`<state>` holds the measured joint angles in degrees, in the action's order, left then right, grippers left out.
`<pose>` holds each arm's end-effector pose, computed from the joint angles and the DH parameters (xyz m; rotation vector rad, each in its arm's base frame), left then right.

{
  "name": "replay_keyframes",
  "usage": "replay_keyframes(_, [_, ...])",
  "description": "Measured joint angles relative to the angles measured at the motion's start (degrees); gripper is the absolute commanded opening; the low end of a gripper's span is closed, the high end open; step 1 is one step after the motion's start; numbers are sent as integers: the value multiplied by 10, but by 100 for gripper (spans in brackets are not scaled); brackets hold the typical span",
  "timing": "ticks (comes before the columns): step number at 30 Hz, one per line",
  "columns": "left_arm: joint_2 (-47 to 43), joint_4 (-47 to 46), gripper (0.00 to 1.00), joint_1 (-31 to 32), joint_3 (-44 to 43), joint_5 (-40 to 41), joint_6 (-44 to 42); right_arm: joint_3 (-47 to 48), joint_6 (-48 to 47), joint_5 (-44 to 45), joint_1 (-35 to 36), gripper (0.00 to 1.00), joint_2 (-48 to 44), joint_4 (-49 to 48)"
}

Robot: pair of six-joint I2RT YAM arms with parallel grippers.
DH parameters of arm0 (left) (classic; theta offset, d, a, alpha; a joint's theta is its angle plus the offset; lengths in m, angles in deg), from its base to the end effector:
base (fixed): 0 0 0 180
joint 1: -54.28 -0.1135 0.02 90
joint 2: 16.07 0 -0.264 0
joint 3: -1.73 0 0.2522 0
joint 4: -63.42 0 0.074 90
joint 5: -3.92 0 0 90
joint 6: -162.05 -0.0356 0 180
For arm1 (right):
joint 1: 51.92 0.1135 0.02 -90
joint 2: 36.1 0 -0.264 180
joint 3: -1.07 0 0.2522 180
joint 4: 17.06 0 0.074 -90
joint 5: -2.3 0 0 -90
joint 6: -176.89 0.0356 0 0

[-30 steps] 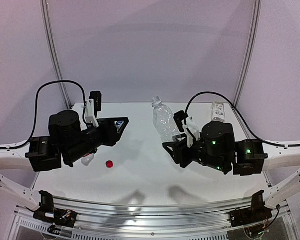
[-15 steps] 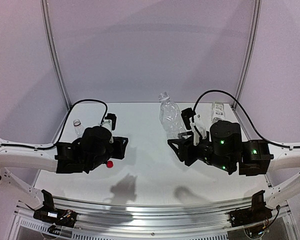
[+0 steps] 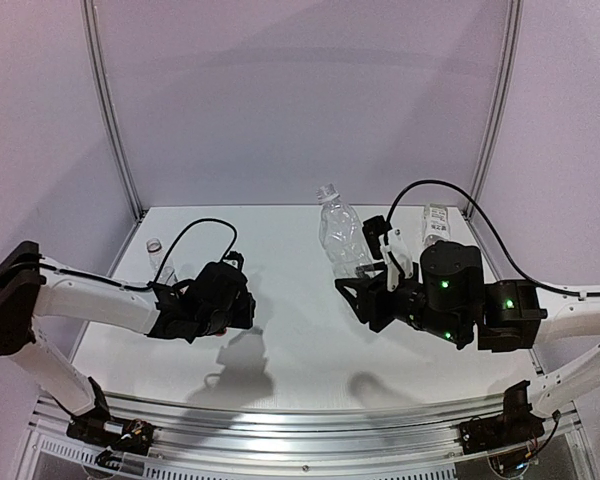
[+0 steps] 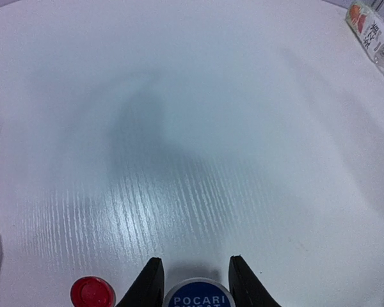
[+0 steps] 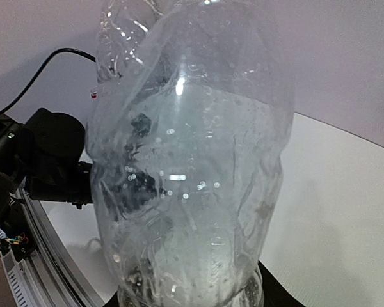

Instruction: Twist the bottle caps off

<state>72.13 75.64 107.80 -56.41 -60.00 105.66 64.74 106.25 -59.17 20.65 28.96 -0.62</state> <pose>0.1959 -0.2387 0.1797 0.1602 2.2312 -0.3049 0.0944 0.2439 0.3145 -0.5253 1.8192 0.6465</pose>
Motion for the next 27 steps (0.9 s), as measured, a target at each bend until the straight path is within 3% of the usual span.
replay_keyframes(11, [72,12,36,-37,-15,-68,10,0,0,-2,0,0,0,0])
replay_keyframes(27, [77,42,45,-43,-22,-77,9,0,-1,-3,0,0,0,0])
